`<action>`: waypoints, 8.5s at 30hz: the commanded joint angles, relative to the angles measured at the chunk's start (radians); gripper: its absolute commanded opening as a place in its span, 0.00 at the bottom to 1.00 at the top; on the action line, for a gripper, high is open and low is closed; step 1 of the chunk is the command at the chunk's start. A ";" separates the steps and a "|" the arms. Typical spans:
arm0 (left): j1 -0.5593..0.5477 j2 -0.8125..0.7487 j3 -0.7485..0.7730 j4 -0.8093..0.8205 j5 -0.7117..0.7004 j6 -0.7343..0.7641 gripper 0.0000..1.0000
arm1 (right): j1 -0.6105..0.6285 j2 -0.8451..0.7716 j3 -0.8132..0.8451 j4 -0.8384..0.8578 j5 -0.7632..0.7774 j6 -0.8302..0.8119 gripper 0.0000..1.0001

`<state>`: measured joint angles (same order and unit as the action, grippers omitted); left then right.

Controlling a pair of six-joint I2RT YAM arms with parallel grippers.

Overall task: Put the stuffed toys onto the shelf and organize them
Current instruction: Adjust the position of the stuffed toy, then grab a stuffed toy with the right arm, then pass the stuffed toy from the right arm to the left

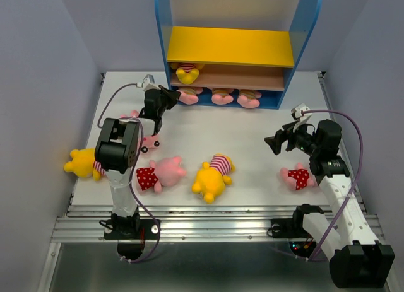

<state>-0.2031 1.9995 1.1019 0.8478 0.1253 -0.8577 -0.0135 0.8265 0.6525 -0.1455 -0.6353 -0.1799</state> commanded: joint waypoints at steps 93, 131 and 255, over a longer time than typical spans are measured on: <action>-0.030 -1.189 -0.287 -0.777 0.034 0.733 0.99 | 0.049 0.362 0.294 -0.828 -0.520 -0.925 1.00; -0.028 -1.553 -0.508 -0.751 -0.234 0.812 0.99 | 1.072 0.878 0.484 -0.430 0.517 -0.768 0.74; -0.728 -0.737 -0.464 1.232 0.315 -0.118 0.70 | 0.112 0.232 0.010 1.560 -0.394 1.774 0.01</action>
<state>-0.9302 1.2800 0.5896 1.2530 0.4770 -0.9562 0.0982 1.0672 0.6647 1.2869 -0.9947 1.6287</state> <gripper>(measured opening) 0.738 0.169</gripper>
